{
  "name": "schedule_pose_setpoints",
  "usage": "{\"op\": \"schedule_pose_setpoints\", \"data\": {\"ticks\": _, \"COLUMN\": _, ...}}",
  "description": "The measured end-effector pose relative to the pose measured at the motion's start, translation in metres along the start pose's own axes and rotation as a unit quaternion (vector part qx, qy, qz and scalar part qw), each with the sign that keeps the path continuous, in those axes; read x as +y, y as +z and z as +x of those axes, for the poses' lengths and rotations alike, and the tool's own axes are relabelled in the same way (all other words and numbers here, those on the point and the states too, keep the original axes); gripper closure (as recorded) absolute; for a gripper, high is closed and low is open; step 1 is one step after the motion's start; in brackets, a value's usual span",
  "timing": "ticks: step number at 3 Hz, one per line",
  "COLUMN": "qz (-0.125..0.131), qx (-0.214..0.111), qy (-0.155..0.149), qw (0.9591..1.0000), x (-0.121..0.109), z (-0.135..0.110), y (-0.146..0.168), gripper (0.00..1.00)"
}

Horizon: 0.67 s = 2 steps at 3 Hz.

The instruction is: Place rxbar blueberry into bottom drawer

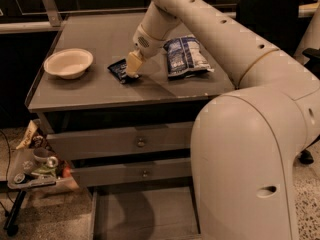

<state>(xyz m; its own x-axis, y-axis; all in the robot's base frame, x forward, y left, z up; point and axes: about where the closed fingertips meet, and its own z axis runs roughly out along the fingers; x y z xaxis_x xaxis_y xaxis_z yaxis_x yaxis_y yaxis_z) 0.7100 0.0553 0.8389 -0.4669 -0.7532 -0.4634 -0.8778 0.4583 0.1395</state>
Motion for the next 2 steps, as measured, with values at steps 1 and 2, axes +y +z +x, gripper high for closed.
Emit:
{"op": "schedule_pose_setpoints", "data": {"ticks": 1, "qz": 0.000, "qx": 0.000, "qy": 0.000, "qw": 1.0000, "x": 0.0000, "z": 0.0000, "y": 0.0000, "gripper": 1.00}}
{"op": "schedule_pose_setpoints", "data": {"ticks": 2, "qz": 0.000, "qx": 0.000, "qy": 0.000, "qw": 1.0000, "x": 0.0000, "z": 0.0000, "y": 0.0001, "gripper": 1.00}}
